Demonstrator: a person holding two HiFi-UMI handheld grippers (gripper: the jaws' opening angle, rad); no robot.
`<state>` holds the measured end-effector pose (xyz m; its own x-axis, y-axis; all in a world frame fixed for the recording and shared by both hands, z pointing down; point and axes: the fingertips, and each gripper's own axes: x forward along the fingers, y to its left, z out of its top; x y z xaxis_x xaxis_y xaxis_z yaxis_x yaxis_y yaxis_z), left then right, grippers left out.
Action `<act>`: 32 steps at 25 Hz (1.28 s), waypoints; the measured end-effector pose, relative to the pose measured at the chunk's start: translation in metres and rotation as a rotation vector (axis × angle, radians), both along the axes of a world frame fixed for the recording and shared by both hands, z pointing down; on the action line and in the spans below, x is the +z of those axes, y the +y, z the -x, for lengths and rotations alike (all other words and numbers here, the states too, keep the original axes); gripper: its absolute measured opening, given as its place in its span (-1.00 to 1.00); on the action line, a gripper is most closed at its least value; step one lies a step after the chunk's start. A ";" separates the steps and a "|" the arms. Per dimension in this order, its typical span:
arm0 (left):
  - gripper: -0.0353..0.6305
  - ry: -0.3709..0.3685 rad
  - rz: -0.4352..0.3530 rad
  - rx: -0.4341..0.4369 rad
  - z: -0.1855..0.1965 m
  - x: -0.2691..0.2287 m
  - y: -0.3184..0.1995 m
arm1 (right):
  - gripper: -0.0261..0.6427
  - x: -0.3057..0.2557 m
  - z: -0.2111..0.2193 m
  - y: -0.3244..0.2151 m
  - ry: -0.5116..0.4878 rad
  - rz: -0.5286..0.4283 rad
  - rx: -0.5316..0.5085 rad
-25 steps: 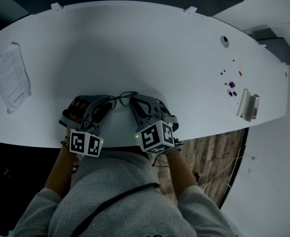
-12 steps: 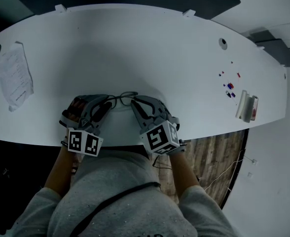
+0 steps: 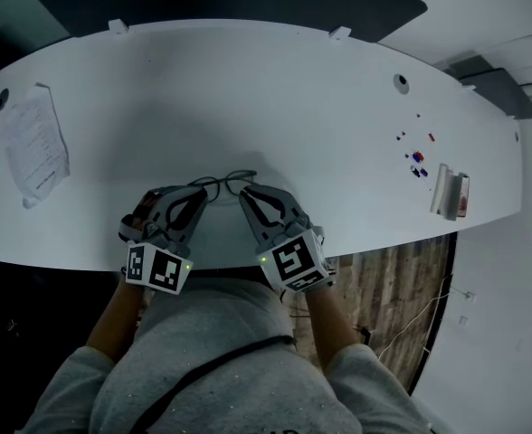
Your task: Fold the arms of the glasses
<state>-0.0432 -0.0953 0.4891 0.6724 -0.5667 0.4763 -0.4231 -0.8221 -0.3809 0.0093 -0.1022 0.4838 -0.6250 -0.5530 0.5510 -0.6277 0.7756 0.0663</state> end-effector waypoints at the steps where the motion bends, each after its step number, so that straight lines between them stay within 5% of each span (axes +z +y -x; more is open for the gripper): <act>1: -0.81 0.025 0.012 -0.006 0.001 -0.002 0.002 | -0.83 -0.001 0.001 0.003 -0.010 0.002 0.016; 12: -0.85 0.364 0.182 -0.201 0.019 -0.028 0.024 | -0.86 -0.022 0.016 0.044 -0.190 0.057 0.093; 32: -0.85 0.481 0.152 -0.377 0.012 -0.061 0.135 | -0.86 -0.063 0.006 0.144 -0.268 -0.013 0.054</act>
<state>-0.0547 0.0400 0.4284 0.5988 -0.7561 0.2642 -0.7891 -0.6134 0.0330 0.0030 0.0413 0.4204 -0.7169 -0.5955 0.3625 -0.6647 0.7406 -0.0980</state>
